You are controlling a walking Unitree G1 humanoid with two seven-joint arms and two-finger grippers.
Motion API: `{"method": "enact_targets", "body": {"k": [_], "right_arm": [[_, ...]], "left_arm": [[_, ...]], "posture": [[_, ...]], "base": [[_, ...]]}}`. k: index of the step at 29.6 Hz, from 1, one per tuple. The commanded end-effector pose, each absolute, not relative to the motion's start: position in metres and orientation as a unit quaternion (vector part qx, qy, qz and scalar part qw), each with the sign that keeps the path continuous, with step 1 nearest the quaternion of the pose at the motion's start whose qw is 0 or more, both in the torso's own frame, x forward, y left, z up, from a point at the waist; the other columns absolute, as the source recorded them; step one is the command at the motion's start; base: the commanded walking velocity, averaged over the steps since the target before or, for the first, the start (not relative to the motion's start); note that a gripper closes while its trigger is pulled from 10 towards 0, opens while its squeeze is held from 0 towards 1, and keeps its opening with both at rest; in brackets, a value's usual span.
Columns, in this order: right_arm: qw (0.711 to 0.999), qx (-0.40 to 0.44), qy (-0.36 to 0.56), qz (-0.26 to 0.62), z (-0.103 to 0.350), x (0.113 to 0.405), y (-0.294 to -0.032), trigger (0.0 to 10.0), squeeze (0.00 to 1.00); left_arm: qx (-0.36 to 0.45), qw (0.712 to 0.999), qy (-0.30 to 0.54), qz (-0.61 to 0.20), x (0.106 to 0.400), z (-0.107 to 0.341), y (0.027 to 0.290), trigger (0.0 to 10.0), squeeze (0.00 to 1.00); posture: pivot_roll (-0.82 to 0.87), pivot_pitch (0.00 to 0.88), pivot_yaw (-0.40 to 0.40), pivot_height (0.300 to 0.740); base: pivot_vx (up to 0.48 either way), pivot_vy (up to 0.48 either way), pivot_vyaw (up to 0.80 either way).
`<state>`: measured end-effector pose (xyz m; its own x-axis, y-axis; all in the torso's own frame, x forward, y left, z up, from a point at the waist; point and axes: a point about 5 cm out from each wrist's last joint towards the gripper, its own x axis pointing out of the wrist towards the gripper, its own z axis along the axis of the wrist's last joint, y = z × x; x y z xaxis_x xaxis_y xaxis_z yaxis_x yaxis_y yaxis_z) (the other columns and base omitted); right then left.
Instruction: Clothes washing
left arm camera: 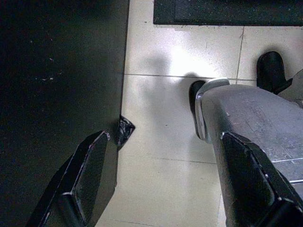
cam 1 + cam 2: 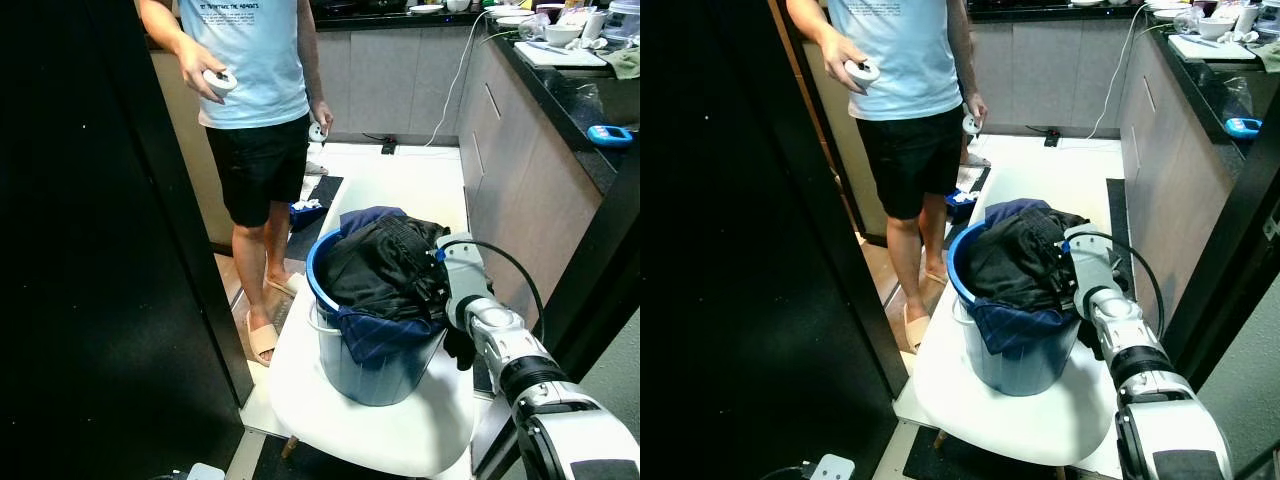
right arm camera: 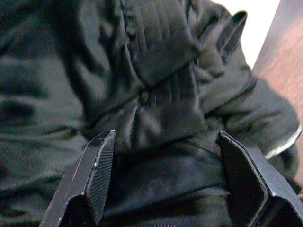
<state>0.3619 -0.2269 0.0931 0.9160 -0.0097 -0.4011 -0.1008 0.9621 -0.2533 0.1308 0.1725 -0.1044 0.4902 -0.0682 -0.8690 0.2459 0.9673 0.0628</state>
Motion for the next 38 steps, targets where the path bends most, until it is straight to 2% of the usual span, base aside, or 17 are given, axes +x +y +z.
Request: {"method": "enact_targets", "body": {"k": [1,2,3,4,5,7,8,23,28,29,30,32,33,34,35,36,38], "right_arm": [[0.964,-0.119,0.237,0.029,0.077,0.355,-0.218,10.0,0.00],[0.964,-0.119,0.237,0.029,0.077,0.355,-0.218,10.0,0.00],[0.963,-0.114,0.242,0.031,0.074,0.354,-0.216,8.6,0.00],[0.963,-0.114,0.242,0.031,0.074,0.354,-0.216,8.6,0.00],[0.963,-0.109,0.244,0.035,0.072,0.353,-0.213,3.5,0.00],[0.963,-0.105,0.246,0.037,0.070,0.353,-0.211,3.5,0.00],[0.963,-0.104,0.247,0.040,0.069,0.353,-0.209,0.0,0.00],[0.962,-0.095,0.250,0.054,0.063,0.351,-0.193,0.0,0.00],[0.970,-0.046,0.229,0.064,0.066,0.354,-0.182,0.0,0.00],[0.976,0.013,0.197,0.089,0.075,0.358,-0.173,0.0,0.00],[0.976,0.013,0.197,0.089,0.075,0.358,-0.173,0.0,0.00],[0.972,0.135,0.129,0.141,0.096,0.366,-0.158,0.0,0.00],[0.967,0.170,0.106,0.157,0.103,0.368,-0.155,0.0,0.00],[0.967,0.170,0.106,0.157,0.103,0.368,-0.155,0.0,0.00],[0.953,0.222,0.067,0.195,0.118,0.370,-0.149,0.0,0.00],[0.953,0.222,0.067,0.195,0.118,0.370,-0.149,0.0,0.00],[0.925,0.283,0.002,0.255,0.142,0.371,-0.143,0.0,0.00]], "left_arm": [[0.089,0.844,0.519,-0.101,0.118,-0.109,0.169,10.0,0.00],[0.089,0.844,0.519,-0.101,0.118,-0.109,0.169,10.0,0.00],[0.088,0.844,0.520,-0.101,0.118,-0.109,0.169,10.0,0.00],[0.088,0.844,0.520,-0.101,0.118,-0.109,0.169,10.0,0.00],[0.088,0.843,0.521,-0.100,0.117,-0.109,0.169,10.0,0.00],[0.087,0.843,0.521,-0.100,0.117,-0.110,0.169,10.0,0.00],[0.087,0.843,0.522,-0.099,0.117,-0.110,0.169,10.0,0.00],[0.089,0.842,0.522,-0.099,0.117,-0.110,0.170,10.0,0.00],[0.090,0.842,0.522,-0.100,0.118,-0.109,0.171,10.0,0.00],[0.090,0.842,0.522,-0.099,0.118,-0.109,0.171,10.0,0.00],[0.090,0.842,0.522,-0.099,0.118,-0.109,0.171,10.0,0.00],[0.090,0.843,0.522,-0.099,0.118,-0.109,0.171,10.0,0.00],[0.090,0.843,0.522,-0.099,0.118,-0.109,0.172,10.0,0.00],[0.090,0.843,0.522,-0.099,0.118,-0.109,0.172,10.0,0.00],[0.091,0.843,0.522,-0.099,0.119,-0.109,0.172,10.0,0.00],[0.091,0.843,0.522,-0.099,0.119,-0.109,0.172,10.0,0.00],[0.091,0.843,0.521,-0.099,0.119,-0.109,0.172,10.0,0.00]], "posture": [[0.02,0.000,0.025,0.740],[0.02,0.000,0.025,0.740],[0.02,0.000,0.024,0.740],[0.02,0.000,0.024,0.740],[0.02,0.000,0.024,0.740],[0.02,0.000,0.024,0.740],[0.02,0.000,0.024,0.740],[0.02,0.000,0.027,0.740],[0.02,0.000,0.028,0.740],[0.02,0.000,0.030,0.740],[0.02,0.000,0.030,0.740],[0.02,0.000,0.031,0.740],[0.02,0.000,0.031,0.740],[0.02,0.000,0.031,0.740],[0.02,0.000,0.033,0.740],[0.02,0.000,0.033,0.740],[0.02,0.000,0.034,0.740]], "base": [[0.000,0.000,0.00],[0.000,0.000,0.00],[0.000,0.000,0.00],[0.000,0.000,0.00],[0.000,0.000,0.00],[0.000,0.000,0.00],[0.000,0.000,0.00],[0.000,0.000,0.00],[0.000,0.000,0.00],[0.000,0.000,0.00],[0.000,0.000,0.00],[0.000,0.000,0.00],[0.000,0.000,0.00],[0.000,0.000,0.00],[0.000,0.000,0.00],[0.000,0.000,0.00],[0.000,0.000,0.00]]}}
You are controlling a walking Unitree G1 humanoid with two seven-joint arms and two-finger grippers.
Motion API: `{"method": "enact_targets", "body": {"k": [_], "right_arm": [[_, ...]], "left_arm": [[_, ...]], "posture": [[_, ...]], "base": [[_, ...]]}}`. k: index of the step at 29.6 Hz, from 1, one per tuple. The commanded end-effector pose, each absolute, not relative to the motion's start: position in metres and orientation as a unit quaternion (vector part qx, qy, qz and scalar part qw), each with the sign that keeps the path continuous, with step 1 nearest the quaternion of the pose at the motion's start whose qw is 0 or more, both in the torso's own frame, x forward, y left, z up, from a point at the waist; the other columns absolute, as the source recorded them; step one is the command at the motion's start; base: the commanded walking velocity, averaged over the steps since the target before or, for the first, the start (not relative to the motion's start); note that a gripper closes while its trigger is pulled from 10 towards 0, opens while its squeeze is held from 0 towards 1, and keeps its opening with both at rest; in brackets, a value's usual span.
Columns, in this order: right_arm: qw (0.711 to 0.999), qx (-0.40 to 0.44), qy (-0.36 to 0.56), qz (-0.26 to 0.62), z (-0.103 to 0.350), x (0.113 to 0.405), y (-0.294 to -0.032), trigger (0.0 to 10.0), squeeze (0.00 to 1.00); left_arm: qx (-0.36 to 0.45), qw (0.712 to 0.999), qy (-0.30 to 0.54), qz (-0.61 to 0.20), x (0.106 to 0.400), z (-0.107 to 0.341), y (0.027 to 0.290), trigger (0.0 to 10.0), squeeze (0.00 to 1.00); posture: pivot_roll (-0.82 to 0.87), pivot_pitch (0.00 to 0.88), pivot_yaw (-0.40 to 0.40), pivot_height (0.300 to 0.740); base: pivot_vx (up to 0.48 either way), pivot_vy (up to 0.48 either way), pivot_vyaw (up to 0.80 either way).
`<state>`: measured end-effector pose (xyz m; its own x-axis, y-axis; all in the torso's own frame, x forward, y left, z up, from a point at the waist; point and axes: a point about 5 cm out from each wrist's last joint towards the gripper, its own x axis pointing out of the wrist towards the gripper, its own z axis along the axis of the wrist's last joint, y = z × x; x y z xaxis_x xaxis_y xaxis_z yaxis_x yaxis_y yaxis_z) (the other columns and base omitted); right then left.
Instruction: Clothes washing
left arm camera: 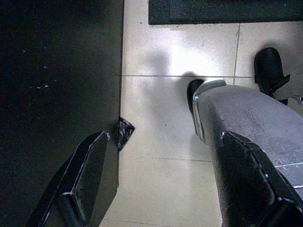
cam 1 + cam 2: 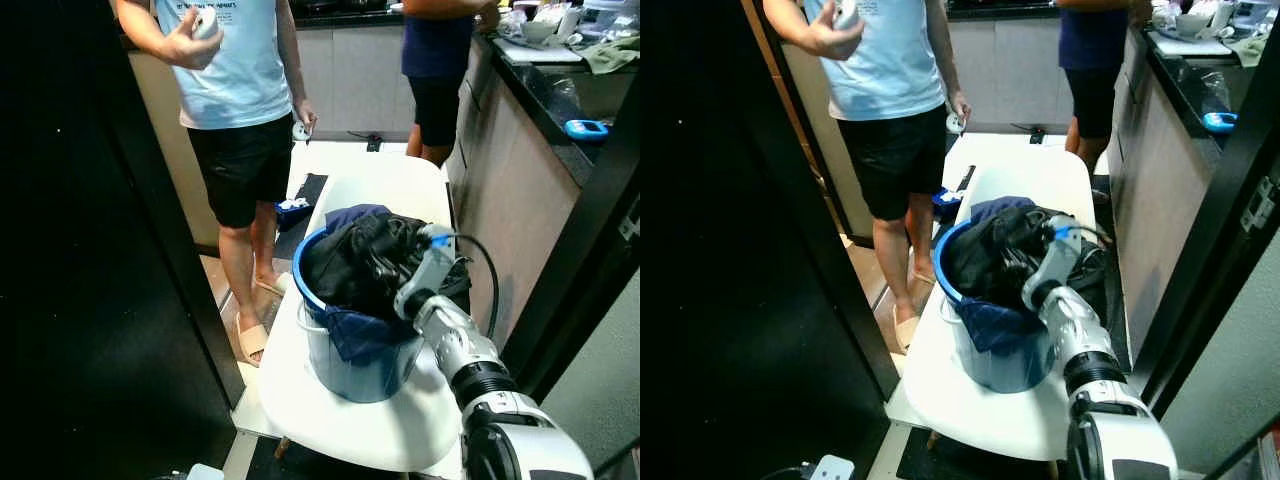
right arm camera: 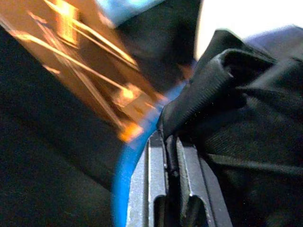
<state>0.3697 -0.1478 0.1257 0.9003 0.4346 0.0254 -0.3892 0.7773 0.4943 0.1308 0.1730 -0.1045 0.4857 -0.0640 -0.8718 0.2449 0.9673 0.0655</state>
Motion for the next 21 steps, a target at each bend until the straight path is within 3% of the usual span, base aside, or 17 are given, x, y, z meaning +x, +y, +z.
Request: {"method": "enact_targets", "body": {"k": [1,3,6,13,16,21], "right_arm": [[0.925,0.283,0.002,0.255,0.142,0.371,-0.143,0.0,0.00],[0.891,0.329,-0.065,0.307,0.170,0.367,-0.139,0.0,0.00],[0.872,0.355,-0.103,0.322,0.186,0.367,-0.140,0.0,0.00],[0.855,0.384,-0.148,0.316,0.207,0.370,-0.149,0.0,0.00],[0.826,0.414,-0.194,0.329,0.230,0.366,-0.155,0.0,0.00],[0.814,0.427,-0.229,0.321,0.249,0.366,-0.165,0.0,0.00]], "left_arm": [[0.091,0.843,0.521,-0.099,0.119,-0.109,0.172,10.0,0.00],[0.093,0.843,0.521,-0.100,0.120,-0.109,0.173,10.0,0.00],[0.094,0.843,0.520,-0.100,0.121,-0.108,0.173,10.0,0.00],[0.095,0.843,0.519,-0.101,0.122,-0.108,0.174,10.0,0.00],[0.095,0.844,0.518,-0.100,0.123,-0.107,0.175,10.0,0.00],[0.095,0.844,0.518,-0.100,0.125,-0.107,0.175,10.0,0.00]], "posture": [[0.02,0.000,0.034,0.740],[0.02,0.000,0.037,0.740],[0.02,0.000,0.039,0.740],[0.01,0.000,0.041,0.740],[0.01,0.000,0.040,0.740],[0.01,0.000,0.041,0.740]], "base": [[0.000,0.000,0.00],[0.000,0.000,0.00],[0.000,0.000,0.00],[0.000,0.000,0.00],[0.000,0.000,0.00],[0.000,0.000,0.00]]}}
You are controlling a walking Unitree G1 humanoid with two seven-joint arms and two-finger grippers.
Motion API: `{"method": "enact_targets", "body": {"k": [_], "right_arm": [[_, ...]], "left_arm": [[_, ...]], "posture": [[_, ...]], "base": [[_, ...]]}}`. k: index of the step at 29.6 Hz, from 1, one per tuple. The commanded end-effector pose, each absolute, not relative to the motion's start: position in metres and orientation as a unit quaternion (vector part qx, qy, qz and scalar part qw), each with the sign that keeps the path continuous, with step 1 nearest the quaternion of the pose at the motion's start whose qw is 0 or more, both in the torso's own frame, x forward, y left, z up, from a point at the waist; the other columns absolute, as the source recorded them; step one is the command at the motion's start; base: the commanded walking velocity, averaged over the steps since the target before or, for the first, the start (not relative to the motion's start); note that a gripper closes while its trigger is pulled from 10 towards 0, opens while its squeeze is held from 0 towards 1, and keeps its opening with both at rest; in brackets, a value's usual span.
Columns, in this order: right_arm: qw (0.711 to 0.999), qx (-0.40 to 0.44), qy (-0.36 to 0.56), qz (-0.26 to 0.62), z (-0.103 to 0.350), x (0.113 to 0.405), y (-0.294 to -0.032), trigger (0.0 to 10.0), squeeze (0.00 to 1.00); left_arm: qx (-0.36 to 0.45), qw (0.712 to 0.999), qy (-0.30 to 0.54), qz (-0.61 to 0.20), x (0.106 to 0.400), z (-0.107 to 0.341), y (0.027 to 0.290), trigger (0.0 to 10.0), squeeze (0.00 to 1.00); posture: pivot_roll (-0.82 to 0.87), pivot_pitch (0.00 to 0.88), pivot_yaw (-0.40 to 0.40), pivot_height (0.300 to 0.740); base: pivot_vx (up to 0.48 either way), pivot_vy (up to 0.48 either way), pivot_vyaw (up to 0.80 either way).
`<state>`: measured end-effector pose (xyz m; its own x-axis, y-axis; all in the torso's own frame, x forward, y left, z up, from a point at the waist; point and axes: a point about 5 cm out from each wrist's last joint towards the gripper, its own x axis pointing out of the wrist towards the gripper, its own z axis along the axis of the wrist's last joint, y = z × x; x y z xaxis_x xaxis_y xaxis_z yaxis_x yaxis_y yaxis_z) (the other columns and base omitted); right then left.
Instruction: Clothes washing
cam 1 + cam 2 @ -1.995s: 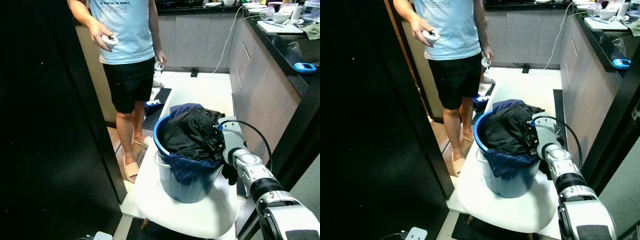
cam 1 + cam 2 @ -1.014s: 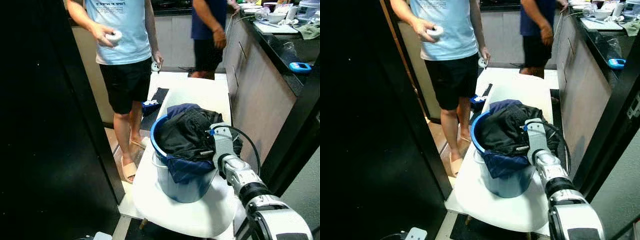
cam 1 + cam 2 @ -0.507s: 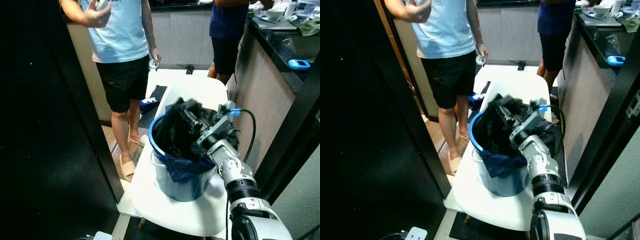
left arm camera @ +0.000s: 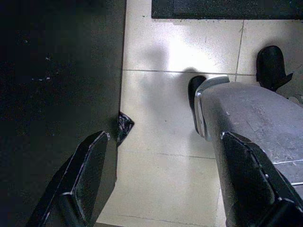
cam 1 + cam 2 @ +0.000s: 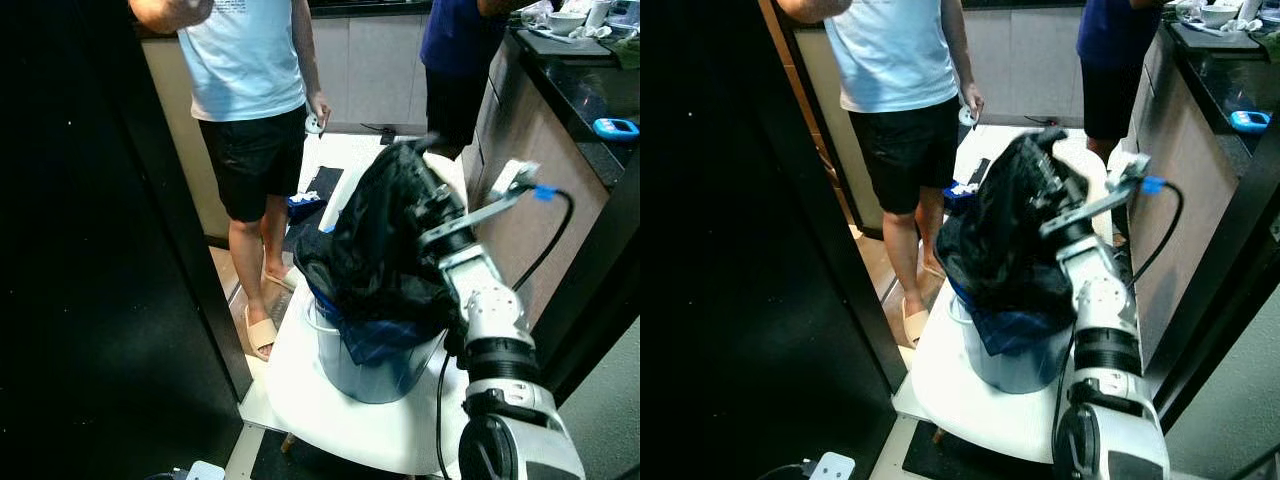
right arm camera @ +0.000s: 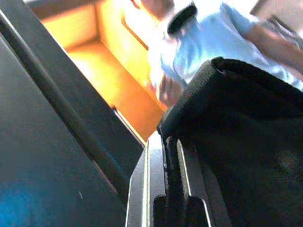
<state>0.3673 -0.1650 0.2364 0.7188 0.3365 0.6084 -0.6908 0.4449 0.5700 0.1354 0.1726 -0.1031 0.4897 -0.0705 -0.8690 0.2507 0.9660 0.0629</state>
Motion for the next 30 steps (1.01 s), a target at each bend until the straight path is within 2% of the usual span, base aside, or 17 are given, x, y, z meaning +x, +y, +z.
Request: {"method": "enact_targets", "body": {"k": [1,4,8,10,11,13,14,16,18,19,20,22,23,24,25,29,30], "right_arm": [[0.814,0.427,-0.229,0.321,0.249,0.366,-0.165,0.0,0.00],[0.812,0.432,-0.255,0.298,0.266,0.367,-0.179,0.0,0.00],[0.816,0.416,-0.264,0.302,0.273,0.366,-0.183,0.0,0.00],[0.793,0.406,-0.278,0.358,0.279,0.354,-0.183,0.0,0.00],[0.793,0.406,-0.278,0.358,0.279,0.354,-0.183,0.0,0.00],[0.768,0.415,-0.291,0.391,0.284,0.346,-0.183,0.0,0.00],[0.768,0.415,-0.291,0.391,0.284,0.346,-0.183,0.0,0.00],[0.724,0.424,-0.319,0.441,0.296,0.332,-0.184,0.0,0.00],[0.718,0.414,-0.322,0.457,0.298,0.328,-0.182,0.0,0.00],[0.735,0.381,-0.301,0.473,0.296,0.326,-0.167,0.0,0.00],[0.735,0.381,-0.301,0.473,0.296,0.326,-0.167,0.0,0.00],[0.767,0.337,-0.268,0.475,0.287,0.329,-0.153,0.0,0.00],[0.767,0.337,-0.268,0.475,0.287,0.329,-0.153,0.0,0.00],[0.791,0.294,-0.240,0.479,0.279,0.330,-0.141,0.0,0.00],[0.803,0.248,-0.212,0.499,0.270,0.328,-0.127,0.0,0.00],[0.809,0.161,-0.150,0.545,0.249,0.318,-0.101,0.0,0.00],[0.809,0.161,-0.150,0.545,0.249,0.318,-0.101,0.0,0.00]], "left_arm": [[0.095,0.844,0.518,-0.100,0.125,-0.107,0.175,10.0,0.00],[0.096,0.845,0.517,-0.100,0.126,-0.107,0.176,10.0,0.00],[0.096,0.845,0.517,-0.099,0.127,-0.106,0.177,10.0,0.00],[0.094,0.845,0.517,-0.096,0.127,-0.106,0.177,10.0,0.00],[0.094,0.845,0.517,-0.096,0.127,-0.106,0.177,10.0,0.00],[0.094,0.845,0.517,-0.096,0.127,-0.106,0.177,10.0,0.00],[0.094,0.845,0.517,-0.096,0.127,-0.106,0.177,10.0,0.00],[0.096,0.844,0.519,-0.094,0.127,-0.106,0.178,10.0,0.00],[0.098,0.844,0.519,-0.095,0.127,-0.106,0.178,10.0,0.00],[0.100,0.843,0.520,-0.096,0.127,-0.106,0.178,10.0,0.00],[0.100,0.843,0.520,-0.096,0.127,-0.106,0.178,10.0,0.00],[0.100,0.843,0.520,-0.096,0.127,-0.106,0.178,10.0,0.00],[0.100,0.843,0.520,-0.096,0.127,-0.106,0.178,10.0,0.00],[0.100,0.843,0.520,-0.096,0.126,-0.106,0.178,10.0,0.00],[0.099,0.843,0.520,-0.096,0.126,-0.107,0.178,10.0,0.00],[0.098,0.843,0.520,-0.095,0.125,-0.107,0.177,10.0,0.00],[0.098,0.843,0.520,-0.095,0.125,-0.107,0.177,10.0,0.00]], "posture": [[0.01,0.000,0.041,0.740],[0.01,0.000,0.040,0.740],[0.01,0.000,0.040,0.740],[0.01,0.000,0.041,0.740],[0.01,0.000,0.041,0.740],[0.01,0.000,0.041,0.740],[0.01,0.000,0.041,0.740],[0.01,0.000,0.049,0.740],[0.01,0.000,0.049,0.740],[0.00,0.000,0.053,0.740],[0.00,0.000,0.053,0.740],[0.00,0.000,0.053,0.740],[0.00,0.000,0.053,0.740],[0.00,0.000,0.055,0.740],[0.00,0.000,0.054,0.740],[0.01,0.000,0.052,0.740],[0.01,0.000,0.052,0.740]], "base": [[0.000,0.000,0.00],[0.000,0.000,0.00],[0.000,0.000,0.00],[0.000,0.000,0.00],[0.000,0.000,0.00],[0.000,0.000,0.00],[0.000,0.000,0.00],[0.000,0.000,0.00],[0.000,0.000,0.00],[0.000,0.000,0.00],[0.000,0.000,0.00],[0.000,0.000,0.00],[0.000,0.000,0.00],[0.000,0.000,0.00],[0.000,0.000,0.00],[0.000,0.000,0.00],[0.000,0.000,0.00]]}}
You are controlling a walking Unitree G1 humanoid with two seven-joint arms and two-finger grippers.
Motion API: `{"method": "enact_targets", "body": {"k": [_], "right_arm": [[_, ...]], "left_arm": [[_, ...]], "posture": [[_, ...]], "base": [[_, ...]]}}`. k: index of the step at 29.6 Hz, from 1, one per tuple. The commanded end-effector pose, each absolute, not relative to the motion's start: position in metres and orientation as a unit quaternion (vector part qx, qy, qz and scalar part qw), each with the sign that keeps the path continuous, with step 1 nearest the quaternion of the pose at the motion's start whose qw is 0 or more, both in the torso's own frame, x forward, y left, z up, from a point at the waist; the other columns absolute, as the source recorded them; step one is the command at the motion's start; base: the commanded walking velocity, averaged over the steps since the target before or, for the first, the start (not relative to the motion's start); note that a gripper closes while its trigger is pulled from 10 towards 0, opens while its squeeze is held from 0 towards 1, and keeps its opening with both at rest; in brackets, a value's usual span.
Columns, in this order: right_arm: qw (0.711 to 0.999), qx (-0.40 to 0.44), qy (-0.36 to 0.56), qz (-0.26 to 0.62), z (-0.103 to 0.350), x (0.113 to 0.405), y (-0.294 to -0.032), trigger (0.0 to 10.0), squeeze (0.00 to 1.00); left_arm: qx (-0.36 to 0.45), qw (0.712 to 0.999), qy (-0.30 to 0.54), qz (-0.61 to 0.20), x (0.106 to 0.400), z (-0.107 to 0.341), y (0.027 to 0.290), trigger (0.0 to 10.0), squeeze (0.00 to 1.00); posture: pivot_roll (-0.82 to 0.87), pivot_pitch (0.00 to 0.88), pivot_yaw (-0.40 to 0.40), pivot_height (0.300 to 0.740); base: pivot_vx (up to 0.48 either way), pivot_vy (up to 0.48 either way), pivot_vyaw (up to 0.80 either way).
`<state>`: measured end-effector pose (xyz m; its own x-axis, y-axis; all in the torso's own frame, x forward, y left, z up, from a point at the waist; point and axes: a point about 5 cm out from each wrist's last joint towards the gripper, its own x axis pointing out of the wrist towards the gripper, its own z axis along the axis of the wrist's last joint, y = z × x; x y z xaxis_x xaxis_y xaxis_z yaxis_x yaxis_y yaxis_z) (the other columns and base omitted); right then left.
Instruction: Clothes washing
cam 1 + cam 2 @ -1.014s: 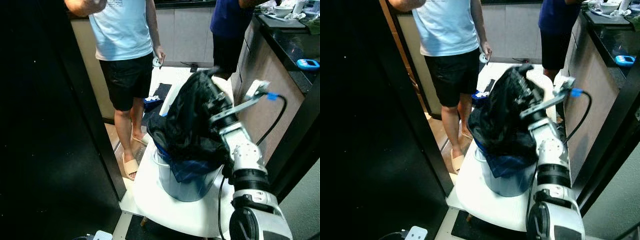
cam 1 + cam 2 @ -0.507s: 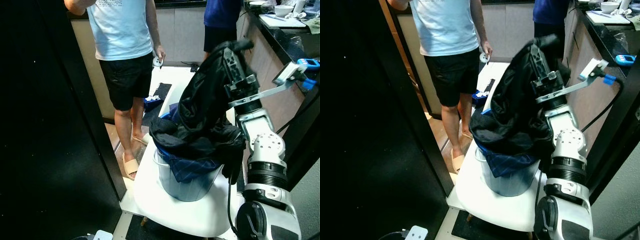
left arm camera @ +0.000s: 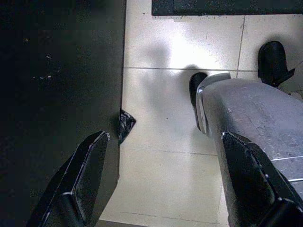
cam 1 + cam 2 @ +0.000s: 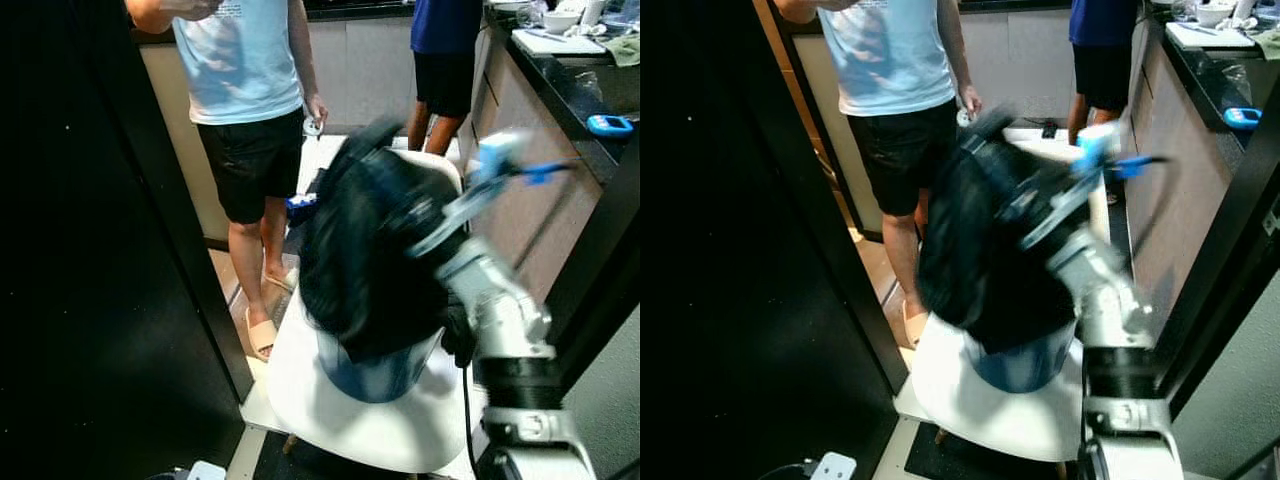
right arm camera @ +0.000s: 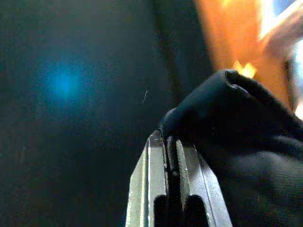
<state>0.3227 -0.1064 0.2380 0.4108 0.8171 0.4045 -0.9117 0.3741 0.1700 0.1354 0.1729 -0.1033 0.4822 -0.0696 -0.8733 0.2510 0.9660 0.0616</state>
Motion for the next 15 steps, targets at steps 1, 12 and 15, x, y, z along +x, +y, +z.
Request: {"method": "enact_targets", "body": {"k": [1,12,15], "right_arm": [[0.811,0.144,-0.134,0.551,0.245,0.316,-0.097,0.0,0.00],[0.896,0.007,-0.017,0.444,0.204,0.336,-0.077,0.0,0.00],[0.906,-0.010,0.004,0.423,0.196,0.339,-0.081,0.0,0.00]], "left_arm": [[0.097,0.843,0.520,-0.095,0.124,-0.107,0.177,10.0,0.00],[0.094,0.841,0.524,-0.095,0.121,-0.108,0.175,10.0,0.00],[0.093,0.841,0.524,-0.096,0.120,-0.109,0.174,10.0,0.00]], "posture": [[0.01,0.000,0.051,0.740],[0.00,0.000,0.047,0.740],[0.01,0.000,0.043,0.740]], "base": [[0.000,0.000,0.00],[0.000,0.000,0.00],[0.000,0.000,0.00]]}}
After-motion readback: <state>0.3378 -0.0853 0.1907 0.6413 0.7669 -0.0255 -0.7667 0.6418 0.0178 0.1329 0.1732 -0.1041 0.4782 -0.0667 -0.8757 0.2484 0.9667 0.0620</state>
